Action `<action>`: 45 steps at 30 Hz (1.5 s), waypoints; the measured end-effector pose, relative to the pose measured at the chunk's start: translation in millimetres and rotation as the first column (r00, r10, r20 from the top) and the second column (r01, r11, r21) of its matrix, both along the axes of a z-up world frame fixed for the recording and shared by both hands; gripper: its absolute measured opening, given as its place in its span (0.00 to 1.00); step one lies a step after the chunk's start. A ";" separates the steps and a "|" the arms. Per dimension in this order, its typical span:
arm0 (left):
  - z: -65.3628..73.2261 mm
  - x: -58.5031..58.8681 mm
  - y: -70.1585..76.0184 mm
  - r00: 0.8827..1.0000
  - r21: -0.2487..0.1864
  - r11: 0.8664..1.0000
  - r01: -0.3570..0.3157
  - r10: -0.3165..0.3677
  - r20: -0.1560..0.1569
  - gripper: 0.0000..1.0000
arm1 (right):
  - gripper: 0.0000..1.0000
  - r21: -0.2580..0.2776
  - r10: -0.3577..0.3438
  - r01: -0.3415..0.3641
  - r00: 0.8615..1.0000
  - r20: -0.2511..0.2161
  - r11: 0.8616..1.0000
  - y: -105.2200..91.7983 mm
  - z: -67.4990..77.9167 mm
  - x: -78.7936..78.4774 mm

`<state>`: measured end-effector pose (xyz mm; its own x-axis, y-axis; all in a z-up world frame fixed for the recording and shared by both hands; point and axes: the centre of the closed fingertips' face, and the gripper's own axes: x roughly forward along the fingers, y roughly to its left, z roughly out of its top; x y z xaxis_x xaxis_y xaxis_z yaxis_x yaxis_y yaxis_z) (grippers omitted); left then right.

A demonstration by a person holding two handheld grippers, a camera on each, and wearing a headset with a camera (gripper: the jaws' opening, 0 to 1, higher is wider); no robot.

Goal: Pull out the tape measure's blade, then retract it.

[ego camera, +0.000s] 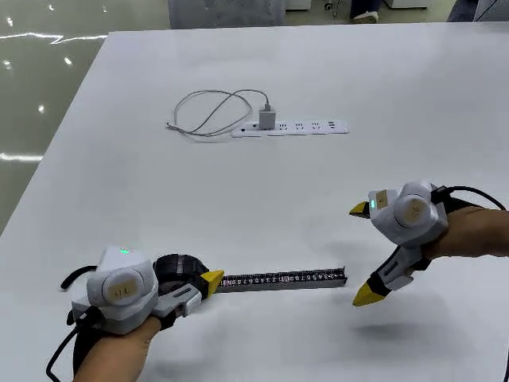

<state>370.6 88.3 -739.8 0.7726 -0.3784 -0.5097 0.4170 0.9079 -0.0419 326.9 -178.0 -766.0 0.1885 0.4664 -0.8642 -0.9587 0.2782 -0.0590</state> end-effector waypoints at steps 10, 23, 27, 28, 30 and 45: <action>-5.5 1.8 0.8 1.000 -0.006 1.000 -0.015 0.015 0.005 0.99 | 0.93 -0.014 0.044 -0.044 0.999 -0.020 0.999 3.3 -18.3 -0.1; -13.7 3.0 5.1 1.000 0.007 1.000 -0.025 0.025 0.000 0.99 | 0.58 -0.012 0.078 -0.079 0.996 -0.040 0.997 5.4 -27.4 -6.2; -15.0 2.2 5.1 1.000 0.009 1.000 -0.023 0.023 -0.003 0.99 | 0.53 -0.015 0.086 -0.087 0.995 -0.043 0.996 6.0 -29.5 -7.3; -15.0 1.7 4.9 1.000 0.009 1.000 -0.023 0.023 -0.003 0.99 | 0.52 -0.016 0.089 -0.090 0.995 -0.043 0.996 6.3 -29.9 -7.4; -15.0 1.2 4.1 1.000 0.006 1.000 -0.021 0.021 -0.005 0.99 | 0.49 -0.022 0.094 -0.095 0.994 -0.047 0.995 6.9 -31.6 -8.3; -13.6 2.5 3.3 1.000 -0.004 1.000 -0.028 0.028 -0.008 0.99 | 0.21 -0.036 0.135 -0.138 0.988 -0.072 0.990 8.3 -38.1 -14.8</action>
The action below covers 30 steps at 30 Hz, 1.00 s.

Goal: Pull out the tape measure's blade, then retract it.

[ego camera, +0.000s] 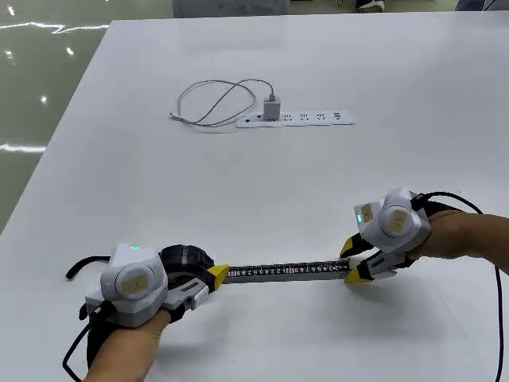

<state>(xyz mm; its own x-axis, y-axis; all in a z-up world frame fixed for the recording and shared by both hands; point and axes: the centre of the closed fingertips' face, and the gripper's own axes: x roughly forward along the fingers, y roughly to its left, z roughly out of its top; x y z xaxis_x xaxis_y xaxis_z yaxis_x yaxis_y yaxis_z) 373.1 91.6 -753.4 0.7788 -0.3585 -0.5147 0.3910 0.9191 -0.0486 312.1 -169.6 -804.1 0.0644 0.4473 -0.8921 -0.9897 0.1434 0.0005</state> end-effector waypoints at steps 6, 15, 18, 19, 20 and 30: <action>1.4 1.4 -0.3 1.000 -0.005 1.000 -0.004 0.004 0.003 0.99 | 0.19 -0.009 -0.002 0.002 1.000 0.001 1.000 -2.4 -2.0 -0.7; 1.6 2.4 -0.1 1.000 -0.010 1.000 -0.004 0.004 0.005 0.99 | 0.12 -0.019 -0.002 0.003 1.000 0.015 1.000 -0.6 -2.6 -2.6; 1.3 2.1 -0.5 1.000 -0.014 1.000 -0.004 0.004 0.004 0.99 | 0.12 -0.019 -0.033 0.033 0.999 0.003 0.999 -1.5 -2.9 -1.7; 1.3 2.0 -0.8 1.000 -0.014 1.000 -0.003 0.003 0.004 0.99 | 0.11 -0.021 -0.041 0.041 0.999 0.000 0.999 -1.4 -3.0 -1.6; 1.2 1.7 -1.2 1.000 -0.015 1.000 -0.002 0.002 0.003 0.99 | 0.11 -0.026 -0.040 0.039 0.999 -0.001 0.999 -1.0 -3.0 -1.7; -7.7 -1.7 -1.5 0.999 -0.016 1.000 -0.019 0.018 -0.046 0.86 | 0.11 -0.073 -0.073 0.071 0.997 -0.021 0.995 -0.8 -4.1 -0.8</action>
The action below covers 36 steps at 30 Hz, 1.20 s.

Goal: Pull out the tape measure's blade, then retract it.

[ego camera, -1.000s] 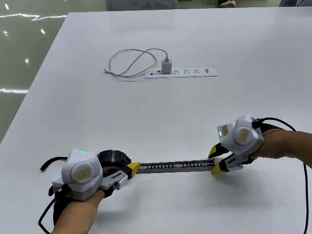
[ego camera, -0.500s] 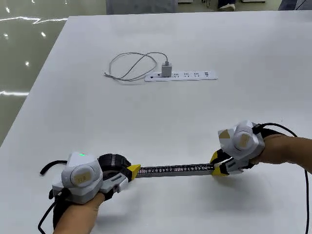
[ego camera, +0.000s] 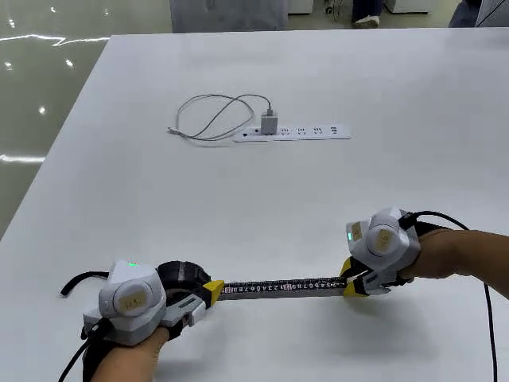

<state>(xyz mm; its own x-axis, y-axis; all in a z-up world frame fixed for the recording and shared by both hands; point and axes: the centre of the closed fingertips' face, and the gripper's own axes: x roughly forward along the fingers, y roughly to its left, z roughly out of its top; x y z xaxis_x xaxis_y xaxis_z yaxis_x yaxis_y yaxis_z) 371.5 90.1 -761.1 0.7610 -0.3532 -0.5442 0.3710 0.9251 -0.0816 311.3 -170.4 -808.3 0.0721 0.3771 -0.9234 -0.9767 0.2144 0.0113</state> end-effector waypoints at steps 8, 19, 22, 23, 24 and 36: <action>-9.0 -1.5 0.2 0.998 0.007 0.999 -0.038 0.038 -0.043 0.73 | 0.11 -0.041 -0.022 0.021 1.000 -0.013 0.999 1.0 -0.2 0.5; -9.7 -0.8 -0.7 0.994 0.012 0.997 -0.078 0.079 -0.072 0.64 | 0.11 -0.054 -0.086 0.085 0.996 -0.025 0.995 0.4 -0.3 1.5; -9.7 -0.2 -0.8 0.992 0.011 0.996 -0.094 0.095 -0.084 0.64 | 0.11 -0.053 -0.094 0.092 0.995 -0.023 0.994 0.2 -0.2 1.7; -10.5 0.0 -0.7 0.992 0.016 0.995 -0.095 0.097 -0.087 0.64 | 0.11 -0.053 -0.096 0.095 0.995 -0.024 0.994 0.2 -0.2 1.8; -11.4 0.2 -0.6 0.991 0.027 0.995 -0.094 0.096 -0.088 0.64 | 0.10 -0.053 -0.099 0.097 0.995 -0.025 0.994 0.2 -0.2 1.8; -11.5 -0.5 0.7 0.993 0.046 0.996 -0.081 0.084 -0.086 0.60 | 0.08 -0.043 -0.119 0.117 0.992 -0.035 0.992 -0.1 -0.1 1.7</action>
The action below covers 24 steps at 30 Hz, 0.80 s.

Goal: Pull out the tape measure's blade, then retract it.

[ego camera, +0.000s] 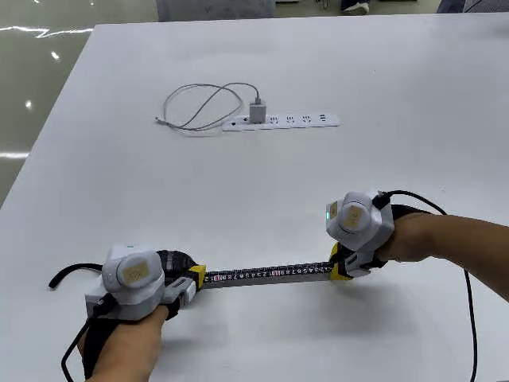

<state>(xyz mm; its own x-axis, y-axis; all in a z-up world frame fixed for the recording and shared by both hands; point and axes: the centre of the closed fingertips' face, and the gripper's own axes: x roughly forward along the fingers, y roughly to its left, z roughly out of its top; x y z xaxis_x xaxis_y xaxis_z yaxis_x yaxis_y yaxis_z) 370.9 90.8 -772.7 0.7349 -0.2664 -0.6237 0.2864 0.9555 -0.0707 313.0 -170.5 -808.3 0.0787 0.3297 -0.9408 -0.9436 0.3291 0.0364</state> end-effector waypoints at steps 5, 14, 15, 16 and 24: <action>0.1 -0.6 -0.1 1.000 0.001 1.000 0.003 -0.003 -0.005 0.60 | 0.08 0.014 -0.017 0.016 1.000 0.011 1.000 0.9 -0.1 -0.4; -0.5 -1.1 -1.0 1.000 -0.020 1.000 0.006 -0.007 -0.026 0.61 | 0.10 0.010 -0.030 0.030 1.000 0.005 1.000 2.5 -0.6 1.5; -0.9 -1.0 -1.0 1.000 -0.021 1.000 0.008 -0.008 -0.027 0.61 | 0.10 0.007 -0.023 0.023 1.000 0.007 1.000 2.7 -0.5 0.9; -1.2 -0.9 -1.0 1.000 -0.024 1.000 0.008 -0.008 -0.028 0.61 | 0.10 -0.002 -0.010 0.010 1.000 0.011 1.000 3.4 -0.4 -0.1; -1.6 -0.2 -1.0 1.000 -0.024 1.000 0.009 -0.010 -0.026 0.61 | 0.10 -0.015 -0.041 0.041 0.999 -0.009 0.999 4.4 0.6 2.1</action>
